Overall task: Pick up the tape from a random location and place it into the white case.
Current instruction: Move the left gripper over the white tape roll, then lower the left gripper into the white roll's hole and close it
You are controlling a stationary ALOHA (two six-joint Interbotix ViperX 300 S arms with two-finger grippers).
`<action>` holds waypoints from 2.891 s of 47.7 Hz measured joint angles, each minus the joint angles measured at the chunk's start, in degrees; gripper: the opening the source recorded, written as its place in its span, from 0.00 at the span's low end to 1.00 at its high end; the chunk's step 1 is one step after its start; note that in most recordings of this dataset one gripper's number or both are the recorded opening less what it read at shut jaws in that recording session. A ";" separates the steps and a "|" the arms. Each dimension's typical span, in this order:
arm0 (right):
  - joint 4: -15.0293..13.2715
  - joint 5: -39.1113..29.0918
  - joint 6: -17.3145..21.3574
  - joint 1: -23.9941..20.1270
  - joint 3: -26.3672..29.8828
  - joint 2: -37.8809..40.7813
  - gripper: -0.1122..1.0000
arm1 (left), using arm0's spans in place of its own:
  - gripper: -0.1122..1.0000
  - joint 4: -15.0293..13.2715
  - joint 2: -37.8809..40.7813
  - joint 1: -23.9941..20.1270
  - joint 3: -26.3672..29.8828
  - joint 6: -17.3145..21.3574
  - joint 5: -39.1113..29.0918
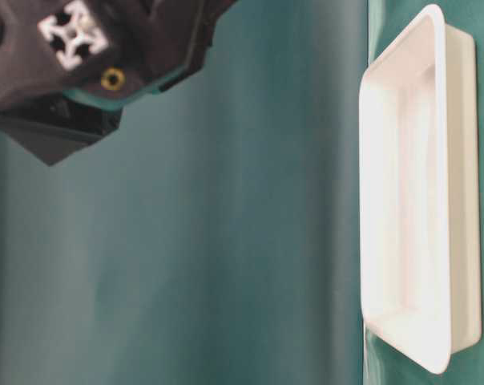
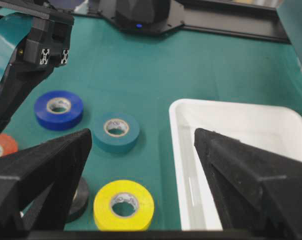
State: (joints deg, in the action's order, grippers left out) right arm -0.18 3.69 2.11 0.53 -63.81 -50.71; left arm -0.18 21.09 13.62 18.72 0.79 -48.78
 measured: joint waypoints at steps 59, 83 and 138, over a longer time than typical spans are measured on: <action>0.00 0.00 0.09 0.00 0.00 1.67 0.92 | 1.00 0.09 5.45 -0.09 -8.70 -0.70 13.89; 0.00 -0.35 0.09 0.00 0.00 2.55 0.92 | 1.00 0.09 9.58 1.23 -11.07 -0.97 20.74; -0.26 -0.35 0.00 0.00 0.00 4.48 0.92 | 0.44 0.00 13.18 1.14 -12.30 -2.37 23.64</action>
State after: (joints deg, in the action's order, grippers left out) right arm -0.44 3.34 2.11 0.53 -63.81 -46.23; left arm -0.18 34.28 14.77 6.42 -1.58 -25.14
